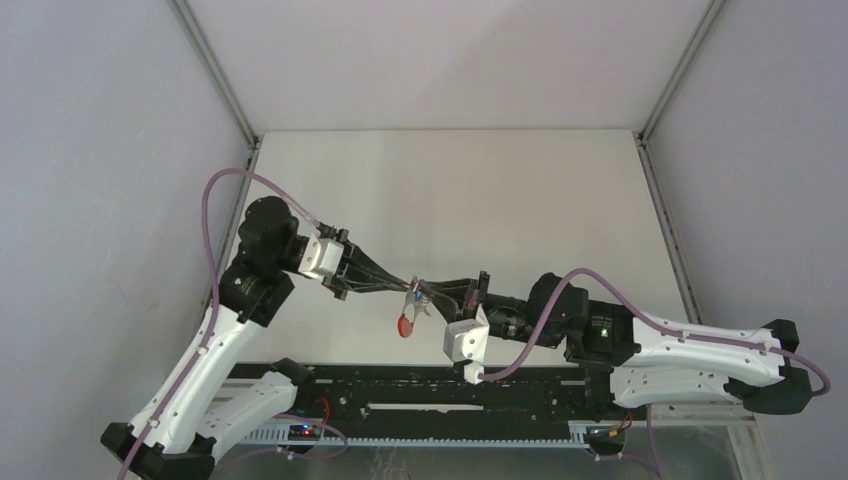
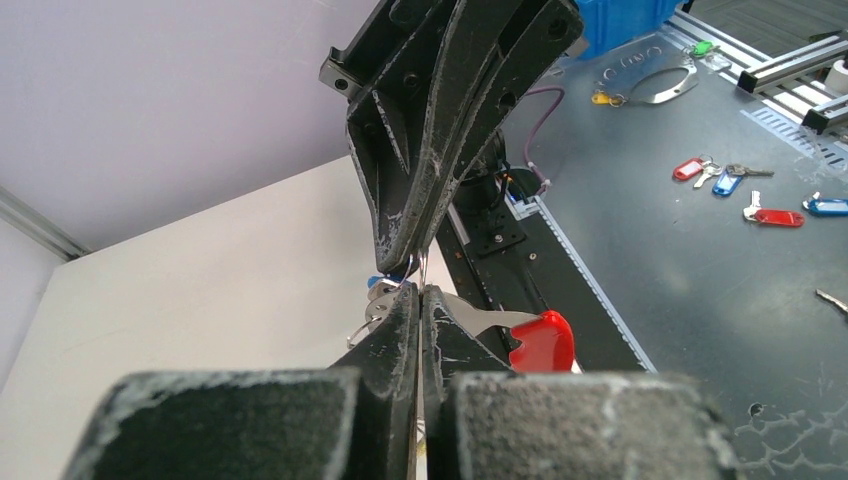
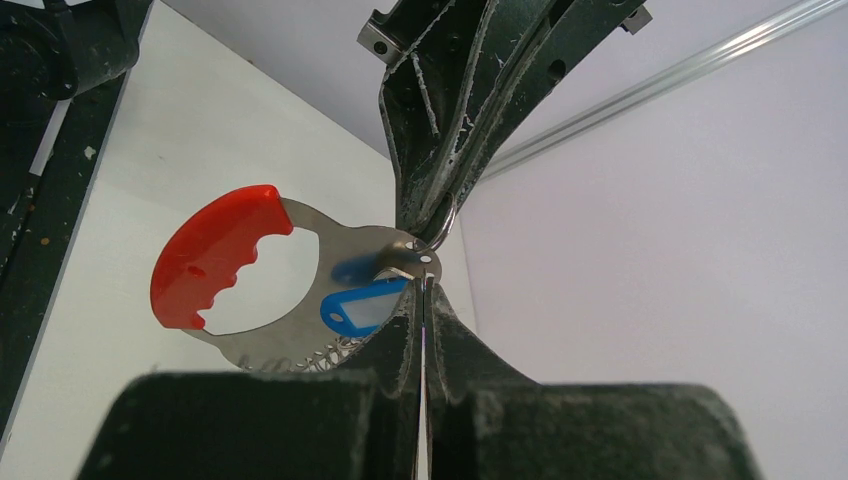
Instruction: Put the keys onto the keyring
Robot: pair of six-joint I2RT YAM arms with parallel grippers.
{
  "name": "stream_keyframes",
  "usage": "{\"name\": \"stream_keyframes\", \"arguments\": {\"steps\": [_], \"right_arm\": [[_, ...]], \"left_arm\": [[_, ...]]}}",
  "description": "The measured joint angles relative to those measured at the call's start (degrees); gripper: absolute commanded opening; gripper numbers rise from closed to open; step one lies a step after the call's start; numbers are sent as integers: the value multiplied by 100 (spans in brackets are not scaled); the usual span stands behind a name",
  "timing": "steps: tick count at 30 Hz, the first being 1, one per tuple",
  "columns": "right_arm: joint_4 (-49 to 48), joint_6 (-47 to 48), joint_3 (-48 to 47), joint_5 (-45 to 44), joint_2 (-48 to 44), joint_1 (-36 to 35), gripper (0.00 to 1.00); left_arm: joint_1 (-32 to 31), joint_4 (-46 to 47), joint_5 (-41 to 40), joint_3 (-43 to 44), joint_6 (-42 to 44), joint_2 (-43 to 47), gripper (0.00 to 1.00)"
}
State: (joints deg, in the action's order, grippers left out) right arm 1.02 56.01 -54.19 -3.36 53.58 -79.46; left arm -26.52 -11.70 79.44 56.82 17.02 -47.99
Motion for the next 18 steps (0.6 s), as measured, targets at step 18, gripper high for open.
{"name": "stream_keyframes", "arguments": {"steps": [18], "right_arm": [[-9, -149, 0, 39, 98, 157, 0]], "left_arm": [[0, 0, -94, -2, 107, 2, 0]]}}
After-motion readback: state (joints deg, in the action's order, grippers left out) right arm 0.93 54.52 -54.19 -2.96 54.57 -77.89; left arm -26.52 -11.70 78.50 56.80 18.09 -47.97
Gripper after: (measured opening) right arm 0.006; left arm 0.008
